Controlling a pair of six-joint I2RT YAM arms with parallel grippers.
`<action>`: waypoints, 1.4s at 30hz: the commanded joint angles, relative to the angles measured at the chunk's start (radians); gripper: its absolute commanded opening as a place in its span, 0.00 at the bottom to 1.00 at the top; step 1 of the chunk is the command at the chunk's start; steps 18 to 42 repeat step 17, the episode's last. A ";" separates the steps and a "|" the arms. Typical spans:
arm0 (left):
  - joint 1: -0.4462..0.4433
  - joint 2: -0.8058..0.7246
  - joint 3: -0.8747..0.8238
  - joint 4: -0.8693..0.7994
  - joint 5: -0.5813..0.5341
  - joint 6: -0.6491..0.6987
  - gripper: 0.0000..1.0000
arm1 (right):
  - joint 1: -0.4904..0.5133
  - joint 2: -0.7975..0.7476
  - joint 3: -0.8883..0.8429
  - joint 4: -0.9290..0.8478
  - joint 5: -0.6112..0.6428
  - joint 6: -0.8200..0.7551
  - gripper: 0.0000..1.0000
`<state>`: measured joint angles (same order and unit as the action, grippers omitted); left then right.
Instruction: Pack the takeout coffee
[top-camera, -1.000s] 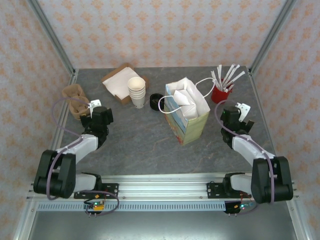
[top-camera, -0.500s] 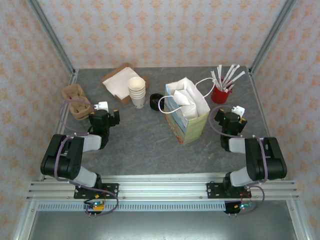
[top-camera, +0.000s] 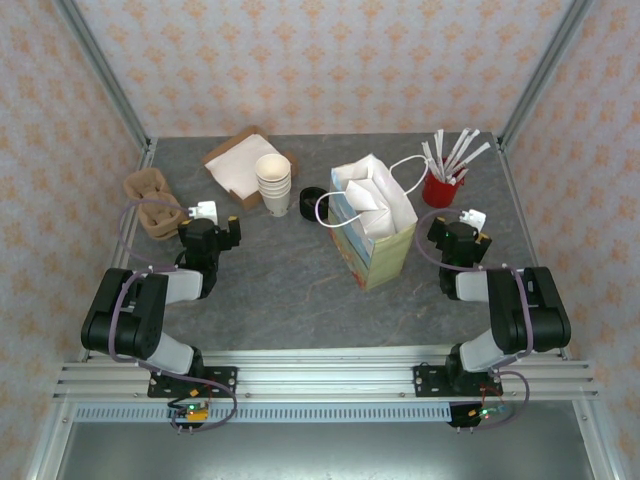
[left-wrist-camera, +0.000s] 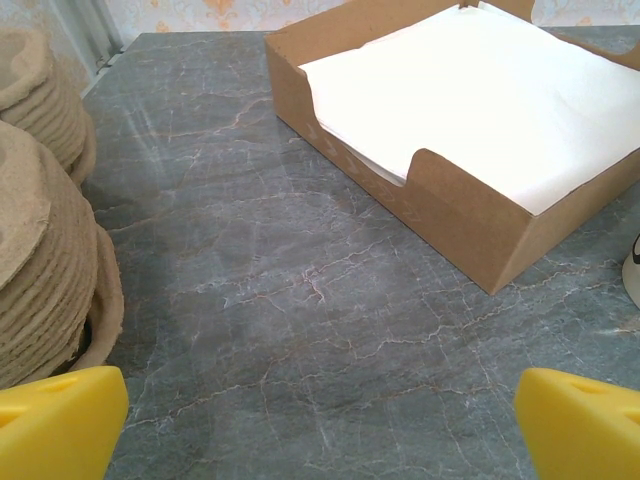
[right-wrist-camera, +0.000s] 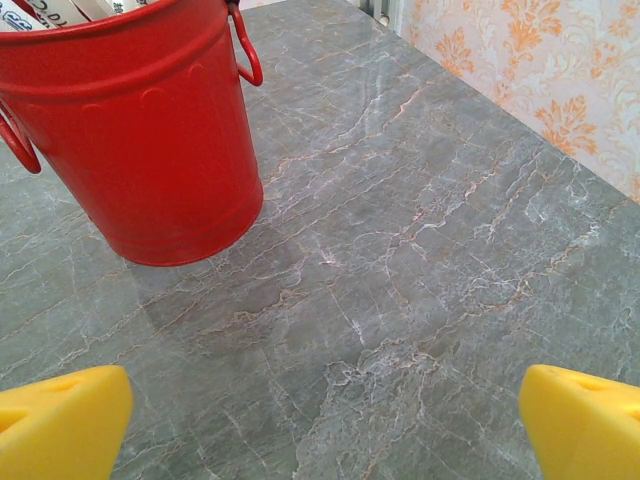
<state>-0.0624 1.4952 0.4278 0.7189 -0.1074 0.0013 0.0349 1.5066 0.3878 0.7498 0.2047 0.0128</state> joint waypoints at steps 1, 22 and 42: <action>0.012 0.002 -0.008 0.037 0.005 0.013 1.00 | 0.007 0.000 0.020 0.034 -0.003 -0.010 0.99; 0.012 0.002 -0.008 0.037 0.005 0.012 1.00 | 0.011 0.010 0.025 0.034 -0.062 -0.039 0.99; 0.012 0.002 -0.008 0.037 0.005 0.012 1.00 | 0.011 0.010 0.025 0.034 -0.062 -0.039 0.99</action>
